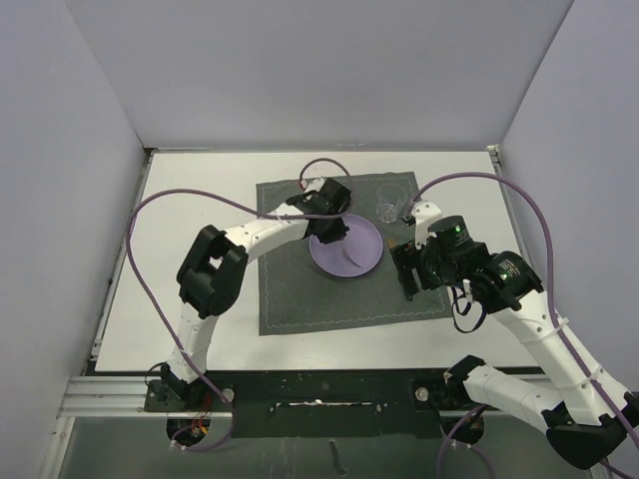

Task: Set the dinner table for one person
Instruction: Pick up the fork from the napkin, then place the fork on the napkin.

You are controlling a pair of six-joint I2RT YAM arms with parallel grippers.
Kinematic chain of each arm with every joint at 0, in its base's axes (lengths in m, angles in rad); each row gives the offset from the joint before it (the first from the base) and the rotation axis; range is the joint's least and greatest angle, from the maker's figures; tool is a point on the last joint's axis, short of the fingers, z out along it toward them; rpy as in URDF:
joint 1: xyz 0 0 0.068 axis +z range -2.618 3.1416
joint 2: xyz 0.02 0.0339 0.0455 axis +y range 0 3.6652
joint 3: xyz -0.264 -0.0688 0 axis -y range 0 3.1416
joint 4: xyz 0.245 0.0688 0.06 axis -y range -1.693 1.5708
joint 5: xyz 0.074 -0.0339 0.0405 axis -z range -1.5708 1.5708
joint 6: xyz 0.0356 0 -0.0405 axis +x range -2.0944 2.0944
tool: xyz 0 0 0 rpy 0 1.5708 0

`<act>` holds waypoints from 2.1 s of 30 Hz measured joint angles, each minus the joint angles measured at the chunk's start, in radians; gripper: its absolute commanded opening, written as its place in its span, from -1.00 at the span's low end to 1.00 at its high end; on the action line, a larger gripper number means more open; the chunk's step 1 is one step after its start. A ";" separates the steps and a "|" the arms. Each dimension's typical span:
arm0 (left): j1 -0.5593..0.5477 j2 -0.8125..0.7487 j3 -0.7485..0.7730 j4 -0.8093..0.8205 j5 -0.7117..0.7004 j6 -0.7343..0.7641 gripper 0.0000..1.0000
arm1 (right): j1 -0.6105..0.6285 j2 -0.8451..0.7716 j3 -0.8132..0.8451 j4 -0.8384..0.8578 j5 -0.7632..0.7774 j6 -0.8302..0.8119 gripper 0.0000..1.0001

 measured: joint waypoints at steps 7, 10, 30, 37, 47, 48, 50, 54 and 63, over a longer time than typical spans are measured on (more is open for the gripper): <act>0.020 -0.005 0.057 -0.064 0.070 0.172 -0.93 | 0.000 0.000 0.000 -0.005 0.000 0.002 0.48; 0.043 -0.019 0.069 -0.158 0.085 0.269 -0.98 | 0.000 -0.002 0.000 -0.007 0.000 0.002 0.47; -0.003 -0.259 0.473 -0.986 -0.269 0.920 -1.00 | 0.000 -0.028 0.000 -0.010 -0.039 0.002 0.46; -0.140 -0.279 0.196 -1.061 -0.503 0.979 -1.00 | 0.000 -0.035 0.000 -0.010 -0.049 0.002 0.46; -0.276 -0.285 0.047 -1.091 -0.587 1.071 -1.00 | 0.000 -0.035 0.000 -0.010 -0.049 0.002 0.44; -0.286 -0.289 0.035 -1.090 -0.587 1.082 -1.00 | 0.000 -0.034 0.000 -0.010 -0.048 0.002 0.44; -0.304 -0.308 0.008 -1.091 -0.587 1.106 -1.00 | 0.001 -0.032 0.000 -0.012 -0.034 0.002 0.42; -0.319 -0.394 -0.065 -1.087 -0.588 1.181 -1.00 | 0.001 -0.028 0.000 -0.029 0.044 0.007 0.41; -0.438 -0.727 -0.233 -0.988 -0.508 1.582 -1.00 | 0.001 -0.027 0.025 -0.059 0.129 0.014 0.41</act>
